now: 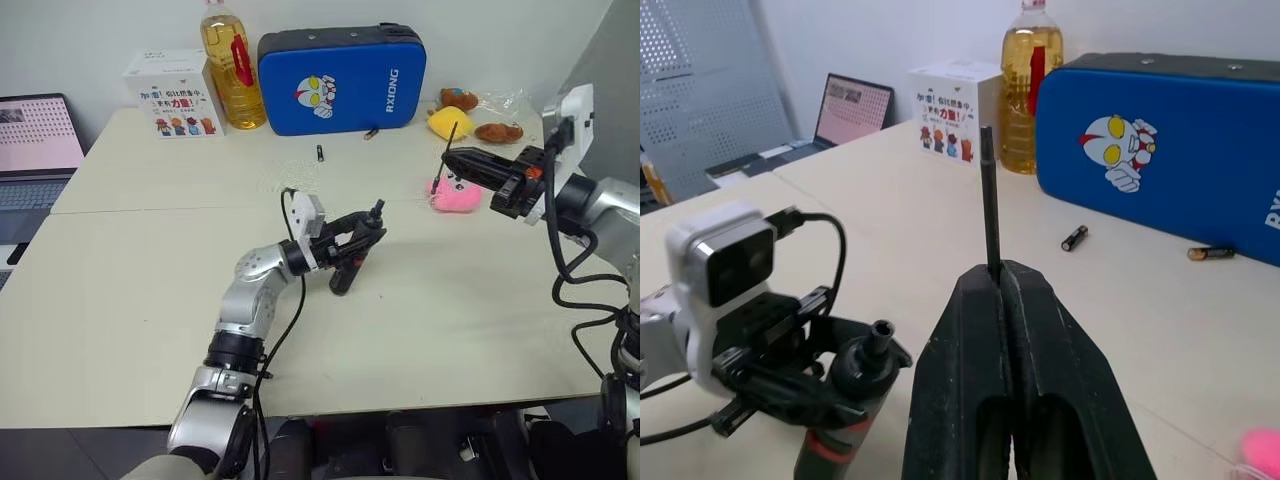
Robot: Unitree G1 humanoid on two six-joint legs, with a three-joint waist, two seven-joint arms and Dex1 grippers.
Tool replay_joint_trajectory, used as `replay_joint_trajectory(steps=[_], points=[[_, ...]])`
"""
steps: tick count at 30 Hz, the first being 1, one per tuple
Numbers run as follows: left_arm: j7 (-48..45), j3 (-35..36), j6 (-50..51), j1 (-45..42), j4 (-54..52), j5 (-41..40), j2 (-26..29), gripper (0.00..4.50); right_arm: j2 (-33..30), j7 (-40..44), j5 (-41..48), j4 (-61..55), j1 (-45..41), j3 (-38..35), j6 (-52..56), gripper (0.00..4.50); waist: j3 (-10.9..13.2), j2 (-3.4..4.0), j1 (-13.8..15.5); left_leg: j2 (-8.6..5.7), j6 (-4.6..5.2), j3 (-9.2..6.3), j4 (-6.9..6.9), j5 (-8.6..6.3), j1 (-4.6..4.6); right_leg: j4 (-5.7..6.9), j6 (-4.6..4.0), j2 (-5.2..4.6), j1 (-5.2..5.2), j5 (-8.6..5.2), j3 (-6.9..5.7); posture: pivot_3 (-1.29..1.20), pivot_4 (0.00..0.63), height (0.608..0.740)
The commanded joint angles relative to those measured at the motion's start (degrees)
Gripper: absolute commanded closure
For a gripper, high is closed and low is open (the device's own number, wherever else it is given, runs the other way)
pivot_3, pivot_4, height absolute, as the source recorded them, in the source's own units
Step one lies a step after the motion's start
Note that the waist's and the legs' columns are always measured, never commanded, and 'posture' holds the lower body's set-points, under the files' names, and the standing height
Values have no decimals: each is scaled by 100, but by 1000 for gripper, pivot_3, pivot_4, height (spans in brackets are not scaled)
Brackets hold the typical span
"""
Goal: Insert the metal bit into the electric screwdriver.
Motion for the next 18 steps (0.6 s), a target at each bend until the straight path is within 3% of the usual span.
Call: replay_joint_trajectory(steps=[1, 18], points=[[-82, 29, -89, 78, -337, -8, 292, 2819, 97, -76, -90, -12, -192, 33, -164, 4500, 0, 0, -2, 1, 0, 0, -1, 0, 0, 0, 0, 1, 0, 0, -1, 0, 150, 740], [-620, 120, 354, 713, -804, -197, 1985, 2819, 644, -57, -328, 252, -565, 409, -344, 4500, -11, 16, -77, 15, 18, 22, -42, -10, 56, -1, -1, 13, 13, -1, 28, 0, 150, 740]])
